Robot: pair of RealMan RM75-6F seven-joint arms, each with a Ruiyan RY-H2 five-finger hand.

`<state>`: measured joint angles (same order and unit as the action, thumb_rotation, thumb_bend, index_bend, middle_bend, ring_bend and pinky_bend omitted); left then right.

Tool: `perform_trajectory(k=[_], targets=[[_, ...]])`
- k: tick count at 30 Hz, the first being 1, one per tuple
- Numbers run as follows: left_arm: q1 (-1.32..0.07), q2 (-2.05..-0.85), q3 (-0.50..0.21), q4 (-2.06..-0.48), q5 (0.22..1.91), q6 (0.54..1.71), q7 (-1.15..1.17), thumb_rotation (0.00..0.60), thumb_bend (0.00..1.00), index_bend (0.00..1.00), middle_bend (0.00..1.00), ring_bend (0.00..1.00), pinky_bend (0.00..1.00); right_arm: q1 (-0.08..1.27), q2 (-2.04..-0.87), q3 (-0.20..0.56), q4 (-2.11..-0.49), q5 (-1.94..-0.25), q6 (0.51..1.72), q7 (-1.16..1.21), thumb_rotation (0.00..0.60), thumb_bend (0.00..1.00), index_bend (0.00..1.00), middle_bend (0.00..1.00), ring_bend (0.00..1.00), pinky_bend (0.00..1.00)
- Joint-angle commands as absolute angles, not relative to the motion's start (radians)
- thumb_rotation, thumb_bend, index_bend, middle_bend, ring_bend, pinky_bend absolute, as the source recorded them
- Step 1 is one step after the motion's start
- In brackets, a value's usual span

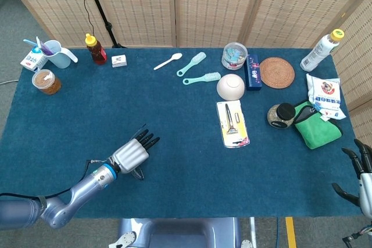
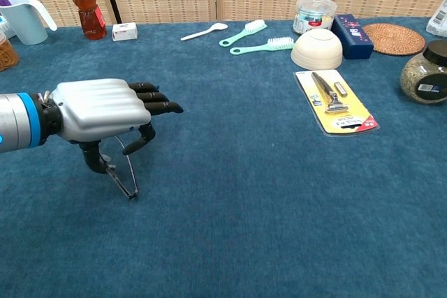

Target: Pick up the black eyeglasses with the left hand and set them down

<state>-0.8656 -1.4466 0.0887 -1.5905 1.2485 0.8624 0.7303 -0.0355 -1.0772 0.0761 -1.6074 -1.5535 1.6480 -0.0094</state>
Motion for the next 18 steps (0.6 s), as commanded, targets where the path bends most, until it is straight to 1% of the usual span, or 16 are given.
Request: perform_trajectory(k=[1, 5, 6, 8, 10, 13, 16, 18], targets=[[-0.864, -1.449, 0.081, -1.588, 1.254, 0.869, 0.727, 0.600, 0.08, 0.61, 0.00, 0.00, 0.00, -0.035, -1.078, 0.077, -1.606, -1.553, 1.649, -0.008, 0.600, 0.04, 0.20, 0.07, 0.10, 0.23], [-0.868, -1.446, 0.073, -1.587, 1.248, 0.858, 0.729, 0.600, 0.08, 0.57, 0.00, 0.00, 0.00, -0.035, -1.078, 0.077, -1.603, -1.549, 1.645, -0.005, 0.600, 0.04, 0.20, 0.07, 0.10, 0.23], [-0.869, -1.446, 0.071, -1.587, 1.247, 0.857, 0.730, 0.600, 0.08, 0.55, 0.00, 0.00, 0.00, -0.035, -1.079, 0.078, -1.602, -1.548, 1.645, -0.004, 0.600, 0.04, 0.20, 0.07, 0.10, 0.23], [-0.868, -1.442, 0.069, -1.593, 1.244, 0.855, 0.729, 0.600, 0.08, 0.49, 0.00, 0.00, 0.00, -0.035, -1.079, 0.078, -1.600, -1.548, 1.646, -0.002, 0.600, 0.04, 0.20, 0.07, 0.10, 0.23], [-0.867, -1.437, 0.067, -1.599, 1.246, 0.859, 0.728, 0.600, 0.08, 0.40, 0.00, 0.00, 0.00, -0.035, -1.079, 0.079, -1.599, -1.548, 1.646, -0.001, 0.600, 0.04, 0.20, 0.07, 0.10, 0.23], [-0.863, -1.416, 0.063, -1.623, 1.245, 0.862, 0.715, 0.600, 0.08, 0.33, 0.00, 0.00, 0.00, -0.033, -1.080, 0.080, -1.597, -1.549, 1.643, -0.001, 0.600, 0.04, 0.20, 0.07, 0.10, 0.23], [-0.862, -1.383, 0.059, -1.658, 1.235, 0.854, 0.694, 0.600, 0.08, 0.29, 0.00, 0.00, 0.00, -0.030, -1.082, 0.081, -1.596, -1.551, 1.641, 0.000, 0.600, 0.04, 0.20, 0.07, 0.10, 0.23], [-0.861, -1.357, 0.059, -1.681, 1.236, 0.850, 0.681, 0.600, 0.08, 0.29, 0.00, 0.00, 0.00, -0.028, -1.082, 0.082, -1.596, -1.551, 1.640, 0.001, 0.600, 0.04, 0.20, 0.07, 0.10, 0.23]])
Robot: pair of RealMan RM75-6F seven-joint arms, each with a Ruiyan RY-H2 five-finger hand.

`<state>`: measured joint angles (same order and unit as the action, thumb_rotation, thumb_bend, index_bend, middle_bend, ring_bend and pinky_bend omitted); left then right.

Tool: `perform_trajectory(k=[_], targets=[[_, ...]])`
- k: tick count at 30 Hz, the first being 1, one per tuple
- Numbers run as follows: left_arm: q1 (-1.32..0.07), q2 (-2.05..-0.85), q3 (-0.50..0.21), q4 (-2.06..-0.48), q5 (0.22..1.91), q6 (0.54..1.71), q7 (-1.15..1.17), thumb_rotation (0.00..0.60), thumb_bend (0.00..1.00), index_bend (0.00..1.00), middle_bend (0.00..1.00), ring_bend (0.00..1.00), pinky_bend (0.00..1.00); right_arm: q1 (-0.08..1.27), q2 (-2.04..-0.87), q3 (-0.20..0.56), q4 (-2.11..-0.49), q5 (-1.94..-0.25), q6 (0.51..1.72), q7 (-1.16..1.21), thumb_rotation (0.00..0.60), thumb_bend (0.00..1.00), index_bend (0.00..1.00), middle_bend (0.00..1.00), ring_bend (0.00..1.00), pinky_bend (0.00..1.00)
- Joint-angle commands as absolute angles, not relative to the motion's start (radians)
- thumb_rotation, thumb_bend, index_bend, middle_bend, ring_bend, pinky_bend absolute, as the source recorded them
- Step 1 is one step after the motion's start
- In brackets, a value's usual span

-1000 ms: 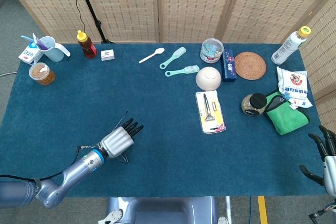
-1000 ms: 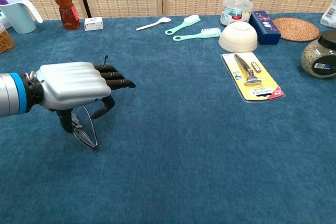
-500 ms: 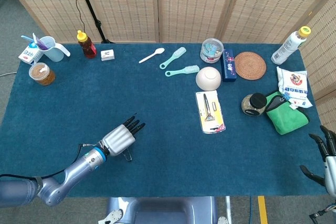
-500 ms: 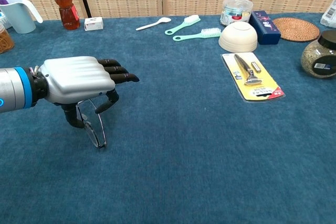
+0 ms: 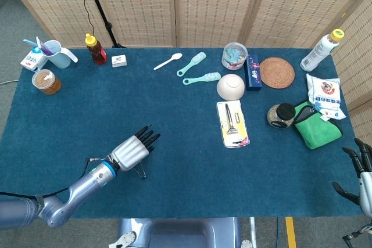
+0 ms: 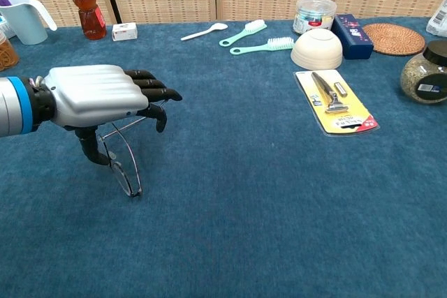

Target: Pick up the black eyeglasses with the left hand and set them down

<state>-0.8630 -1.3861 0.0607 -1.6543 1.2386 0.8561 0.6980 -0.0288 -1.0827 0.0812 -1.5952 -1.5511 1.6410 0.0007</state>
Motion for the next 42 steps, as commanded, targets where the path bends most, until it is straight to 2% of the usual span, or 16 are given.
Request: perform_trajectory(k=[1, 9, 18, 29, 33, 42], targets=[[-0.861, -1.347, 0.061, -1.690, 1.237, 0.849, 0.679, 0.600, 0.08, 0.29, 0.00, 0.00, 0.00, -0.028, -1.083, 0.082, -1.596, -1.551, 1.640, 0.000, 0.600, 0.04, 0.20, 0.07, 0.10, 0.23], [-0.855, -1.291, 0.092, -1.743, 1.254, 0.826, 0.678, 0.600, 0.08, 0.29, 0.00, 0.00, 0.00, -0.027, -1.086, 0.080, -1.595, -1.551, 1.637, -0.001, 0.600, 0.04, 0.20, 0.07, 0.10, 0.23], [-0.832, -1.381, 0.098, -1.672, 1.260, 0.858, 0.736, 0.600, 0.08, 0.30, 0.00, 0.00, 0.00, -0.036, -1.081, 0.077, -1.599, -1.553, 1.651, -0.001, 0.600, 0.04, 0.20, 0.07, 0.10, 0.23], [-0.838, -1.443, 0.082, -1.612, 1.213, 0.835, 0.760, 0.600, 0.08, 0.39, 0.00, 0.00, 0.00, -0.054, -1.077, 0.074, -1.601, -1.552, 1.671, 0.002, 0.600, 0.04, 0.21, 0.07, 0.10, 0.23], [-0.838, -1.450, 0.078, -1.599, 1.205, 0.838, 0.765, 0.600, 0.10, 0.45, 0.00, 0.00, 0.00, -0.056, -1.076, 0.075, -1.600, -1.551, 1.673, 0.005, 0.600, 0.04, 0.21, 0.08, 0.10, 0.23], [-0.843, -1.455, 0.075, -1.585, 1.198, 0.831, 0.762, 0.600, 0.13, 0.51, 0.00, 0.00, 0.00, -0.054, -1.080, 0.077, -1.597, -1.552, 1.672, 0.005, 0.600, 0.04, 0.21, 0.08, 0.10, 0.23]])
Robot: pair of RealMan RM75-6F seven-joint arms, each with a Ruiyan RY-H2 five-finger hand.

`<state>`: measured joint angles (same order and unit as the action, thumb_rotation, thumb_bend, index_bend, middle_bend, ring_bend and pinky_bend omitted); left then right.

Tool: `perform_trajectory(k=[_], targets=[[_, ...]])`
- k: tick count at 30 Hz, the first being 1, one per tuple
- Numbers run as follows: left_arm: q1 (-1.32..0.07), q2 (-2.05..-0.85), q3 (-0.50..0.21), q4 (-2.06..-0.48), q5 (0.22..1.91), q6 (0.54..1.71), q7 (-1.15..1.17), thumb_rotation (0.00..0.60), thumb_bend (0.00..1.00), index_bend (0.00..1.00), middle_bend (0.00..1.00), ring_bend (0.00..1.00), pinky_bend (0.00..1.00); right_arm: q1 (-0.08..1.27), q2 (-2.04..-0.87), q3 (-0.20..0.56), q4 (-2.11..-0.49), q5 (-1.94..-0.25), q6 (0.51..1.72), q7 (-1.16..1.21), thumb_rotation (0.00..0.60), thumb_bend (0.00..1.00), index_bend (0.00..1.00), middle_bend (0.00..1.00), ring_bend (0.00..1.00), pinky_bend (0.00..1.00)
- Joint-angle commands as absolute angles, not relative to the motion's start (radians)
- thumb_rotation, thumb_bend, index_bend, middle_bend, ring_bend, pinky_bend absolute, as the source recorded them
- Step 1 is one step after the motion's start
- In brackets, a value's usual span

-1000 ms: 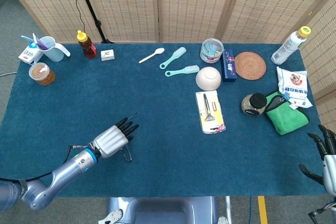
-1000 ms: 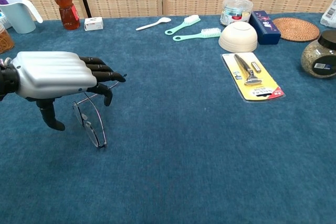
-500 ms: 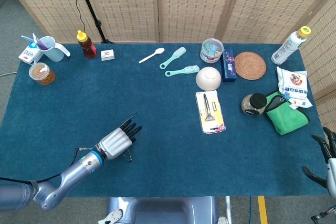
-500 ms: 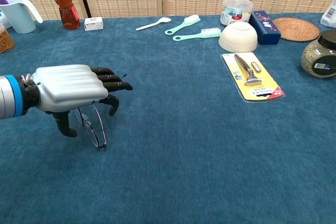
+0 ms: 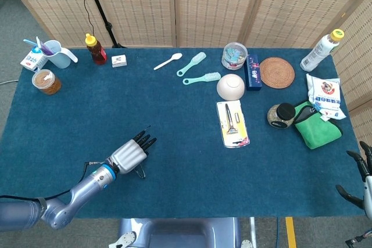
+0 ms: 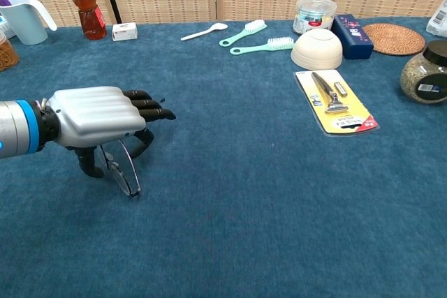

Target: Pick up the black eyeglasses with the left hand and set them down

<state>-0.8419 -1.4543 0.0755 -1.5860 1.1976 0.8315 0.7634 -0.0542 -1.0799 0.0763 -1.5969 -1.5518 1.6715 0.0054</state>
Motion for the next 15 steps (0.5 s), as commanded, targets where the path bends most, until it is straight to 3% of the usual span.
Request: perform_trajectory(k=[1, 10, 15], targets=[[-0.843, -1.455, 0.074, -1.582, 1.198, 0.831, 0.761, 0.600, 0.14, 0.51, 0.00, 0.00, 0.00, -0.054, -1.080, 0.077, -1.597, -1.552, 1.672, 0.005, 0.600, 0.04, 0.22, 0.08, 0.10, 0.23], [-0.862, -1.467, 0.057, -1.538, 1.206, 0.810, 0.736, 0.600, 0.18, 0.53, 0.00, 0.00, 0.00, -0.057, -1.080, 0.078, -1.604, -1.551, 1.675, -0.003, 0.600, 0.04, 0.22, 0.08, 0.10, 0.23], [-0.866, -1.468, 0.052, -1.539, 1.212, 0.802, 0.709, 0.600, 0.18, 0.25, 0.00, 0.00, 0.00, -0.058, -1.079, 0.079, -1.607, -1.550, 1.675, -0.006, 0.600, 0.04, 0.22, 0.08, 0.10, 0.23]])
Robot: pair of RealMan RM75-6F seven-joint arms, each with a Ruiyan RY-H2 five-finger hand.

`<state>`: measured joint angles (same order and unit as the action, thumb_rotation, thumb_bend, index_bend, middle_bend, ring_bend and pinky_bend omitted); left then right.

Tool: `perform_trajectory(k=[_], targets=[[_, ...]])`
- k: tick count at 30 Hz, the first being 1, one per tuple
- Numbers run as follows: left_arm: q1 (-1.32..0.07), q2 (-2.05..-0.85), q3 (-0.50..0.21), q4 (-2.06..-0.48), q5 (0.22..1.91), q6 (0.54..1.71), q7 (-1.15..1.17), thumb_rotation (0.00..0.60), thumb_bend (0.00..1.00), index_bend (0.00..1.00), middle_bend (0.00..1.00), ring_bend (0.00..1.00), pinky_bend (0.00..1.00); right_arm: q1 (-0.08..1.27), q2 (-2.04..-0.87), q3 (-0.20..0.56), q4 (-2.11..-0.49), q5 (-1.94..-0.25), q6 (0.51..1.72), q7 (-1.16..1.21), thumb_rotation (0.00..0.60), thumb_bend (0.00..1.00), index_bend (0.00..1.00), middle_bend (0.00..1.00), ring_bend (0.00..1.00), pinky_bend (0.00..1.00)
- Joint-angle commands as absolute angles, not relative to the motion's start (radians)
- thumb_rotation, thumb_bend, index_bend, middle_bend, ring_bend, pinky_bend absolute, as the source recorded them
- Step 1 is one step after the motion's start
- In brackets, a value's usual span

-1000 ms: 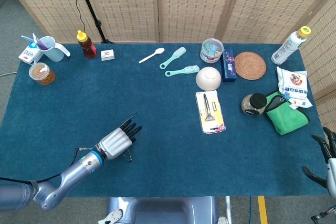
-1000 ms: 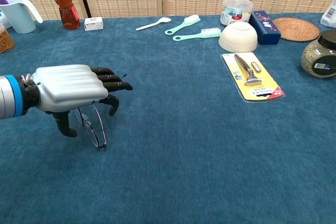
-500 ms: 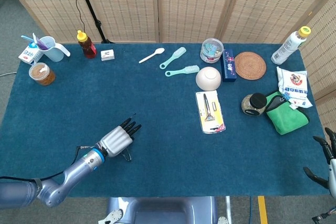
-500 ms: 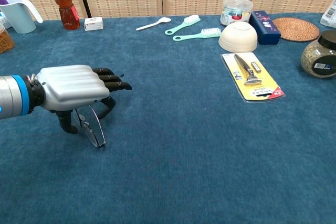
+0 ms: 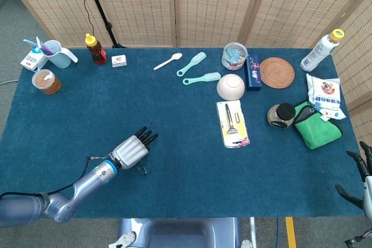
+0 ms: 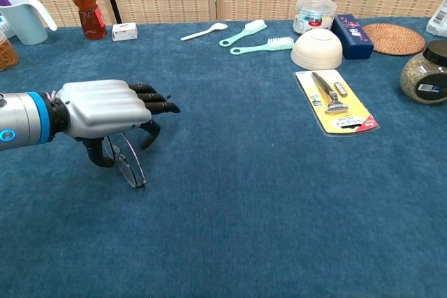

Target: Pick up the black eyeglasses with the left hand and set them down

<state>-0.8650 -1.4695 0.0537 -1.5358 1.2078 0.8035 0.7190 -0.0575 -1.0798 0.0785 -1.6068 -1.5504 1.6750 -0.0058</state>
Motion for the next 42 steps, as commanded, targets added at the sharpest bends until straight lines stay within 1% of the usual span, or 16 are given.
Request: perform_trajectory(k=[1, 3, 4, 6, 10, 13, 17, 22, 26, 32, 37, 42], targets=[[-0.866, -1.466, 0.051, -1.541, 1.214, 0.802, 0.706, 0.600, 0.18, 0.17, 0.00, 0.00, 0.00, -0.057, -1.079, 0.079, -1.607, -1.550, 1.674, -0.006, 0.600, 0.04, 0.22, 0.08, 0.10, 0.23], [-0.866, -1.457, 0.051, -1.551, 1.215, 0.801, 0.694, 0.600, 0.18, 0.08, 0.00, 0.00, 0.00, -0.056, -1.079, 0.080, -1.607, -1.550, 1.674, -0.005, 0.600, 0.04, 0.22, 0.08, 0.10, 0.23], [-0.865, -1.453, 0.050, -1.556, 1.214, 0.800, 0.688, 0.600, 0.18, 0.05, 0.00, 0.00, 0.00, -0.056, -1.079, 0.080, -1.607, -1.551, 1.673, -0.005, 0.600, 0.04, 0.22, 0.08, 0.10, 0.23], [-0.866, -1.431, 0.046, -1.576, 1.202, 0.791, 0.669, 0.600, 0.18, 0.02, 0.00, 0.00, 0.00, -0.054, -1.079, 0.081, -1.607, -1.552, 1.672, -0.004, 0.600, 0.04, 0.22, 0.08, 0.10, 0.23], [-0.862, -1.367, 0.035, -1.618, 1.185, 0.797, 0.639, 0.596, 0.18, 0.02, 0.00, 0.00, 0.00, -0.051, -1.082, 0.081, -1.603, -1.554, 1.668, -0.001, 0.600, 0.04, 0.22, 0.08, 0.10, 0.23], [-0.856, -1.323, 0.028, -1.645, 1.169, 0.796, 0.601, 0.568, 0.18, 0.02, 0.00, 0.00, 0.00, -0.048, -1.087, 0.080, -1.601, -1.554, 1.663, 0.000, 0.600, 0.04, 0.22, 0.08, 0.10, 0.23], [-0.847, -1.290, 0.017, -1.661, 1.154, 0.784, 0.525, 0.558, 0.16, 0.02, 0.00, 0.00, 0.00, -0.044, -1.092, 0.080, -1.599, -1.557, 1.658, -0.001, 0.600, 0.04, 0.22, 0.08, 0.10, 0.23], [-0.836, -1.254, -0.004, -1.670, 1.129, 0.727, 0.367, 0.554, 0.15, 0.01, 0.00, 0.00, 0.00, -0.039, -1.093, 0.081, -1.600, -1.561, 1.653, -0.005, 0.600, 0.04, 0.22, 0.08, 0.10, 0.23], [-0.839, -1.224, -0.028, -1.654, 1.103, 0.615, 0.184, 0.548, 0.15, 0.00, 0.00, 0.00, 0.00, -0.039, -1.093, 0.081, -1.603, -1.561, 1.654, -0.008, 0.600, 0.04, 0.22, 0.08, 0.10, 0.23], [-0.836, -1.210, -0.069, -1.614, 1.118, 0.500, -0.033, 0.539, 0.15, 0.00, 0.00, 0.00, 0.00, -0.041, -1.095, 0.078, -1.606, -1.564, 1.658, -0.012, 0.600, 0.04, 0.22, 0.08, 0.10, 0.23], [-0.821, -1.219, -0.096, -1.576, 1.154, 0.476, -0.148, 0.533, 0.15, 0.00, 0.00, 0.00, 0.00, -0.042, -1.094, 0.078, -1.609, -1.565, 1.661, -0.014, 0.600, 0.04, 0.22, 0.08, 0.10, 0.23], [-0.800, -1.246, -0.145, -1.536, 1.179, 0.444, -0.320, 0.523, 0.16, 0.00, 0.00, 0.00, 0.00, -0.043, -1.092, 0.076, -1.612, -1.567, 1.660, -0.018, 0.600, 0.04, 0.22, 0.08, 0.10, 0.23]])
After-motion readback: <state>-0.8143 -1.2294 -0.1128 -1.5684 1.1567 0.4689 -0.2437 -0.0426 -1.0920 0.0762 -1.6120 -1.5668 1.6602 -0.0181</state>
